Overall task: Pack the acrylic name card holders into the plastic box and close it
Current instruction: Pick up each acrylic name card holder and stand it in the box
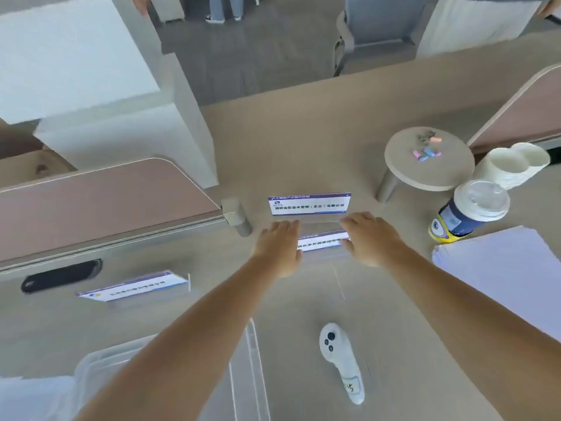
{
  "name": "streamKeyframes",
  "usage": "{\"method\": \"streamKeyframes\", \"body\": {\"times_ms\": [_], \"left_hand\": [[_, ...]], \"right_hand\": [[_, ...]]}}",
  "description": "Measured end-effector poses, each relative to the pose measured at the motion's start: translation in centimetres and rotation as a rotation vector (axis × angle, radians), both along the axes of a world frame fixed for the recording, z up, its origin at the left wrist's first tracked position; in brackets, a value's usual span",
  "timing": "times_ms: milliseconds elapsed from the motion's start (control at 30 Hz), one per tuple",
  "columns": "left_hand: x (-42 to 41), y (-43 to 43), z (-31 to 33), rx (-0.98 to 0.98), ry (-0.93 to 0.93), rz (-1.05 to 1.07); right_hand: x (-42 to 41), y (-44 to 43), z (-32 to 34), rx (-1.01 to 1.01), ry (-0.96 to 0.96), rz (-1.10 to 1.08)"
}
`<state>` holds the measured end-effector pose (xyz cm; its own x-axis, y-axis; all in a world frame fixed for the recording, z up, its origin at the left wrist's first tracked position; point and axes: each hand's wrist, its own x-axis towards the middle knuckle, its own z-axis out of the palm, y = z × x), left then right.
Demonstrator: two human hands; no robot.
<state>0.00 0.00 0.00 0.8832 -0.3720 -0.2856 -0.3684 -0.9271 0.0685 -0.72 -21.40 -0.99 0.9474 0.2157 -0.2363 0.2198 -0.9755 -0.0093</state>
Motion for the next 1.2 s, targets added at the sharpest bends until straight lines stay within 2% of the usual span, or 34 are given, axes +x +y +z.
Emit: {"method": "streamKeyframes", "body": {"times_ms": [100,167,433,567,667,800,867,1067,1200], "left_hand": [[0.8,-1.0,-0.8,0.165,0.036,-0.022],[1.1,-0.9,-1.4,0.182,0.052,-0.018],[0.7,1.0,-2.2,0.140,-0.069,-0.038],[-0.9,3.0,-0.8,0.116,-0.073,-0.027],[-2.8,5.6,1.6,-0.027,-0.029,0.036],[-6.3,10.3,5.5,-0.371,0.339,0.242],[-8.5,12.4,7.2,-0.449,0.421,0.294],[-16.4,18.1,11.2,-0.536,0.551,0.333],[-22.5,21.7,12.9,-0.689,0.468,0.360]], "right_hand": [[1.4,-0.2,-1.3,0.026,0.057,0.016],[1.9,-0.3,-1.9,0.037,0.060,0.019],[2.9,-0.3,-1.5,0.065,0.067,0.135],[1.6,1.4,0.7,0.064,0.000,0.181],[-0.6,3.2,3.4,0.040,-0.058,0.268],[-3.4,5.3,7.6,-0.031,-0.274,0.512],[-4.5,6.6,9.4,-0.039,-0.414,0.627],[-9.4,12.9,16.9,-0.027,-0.773,0.975],[-13.9,19.0,21.4,-0.032,-0.899,1.116]]}}
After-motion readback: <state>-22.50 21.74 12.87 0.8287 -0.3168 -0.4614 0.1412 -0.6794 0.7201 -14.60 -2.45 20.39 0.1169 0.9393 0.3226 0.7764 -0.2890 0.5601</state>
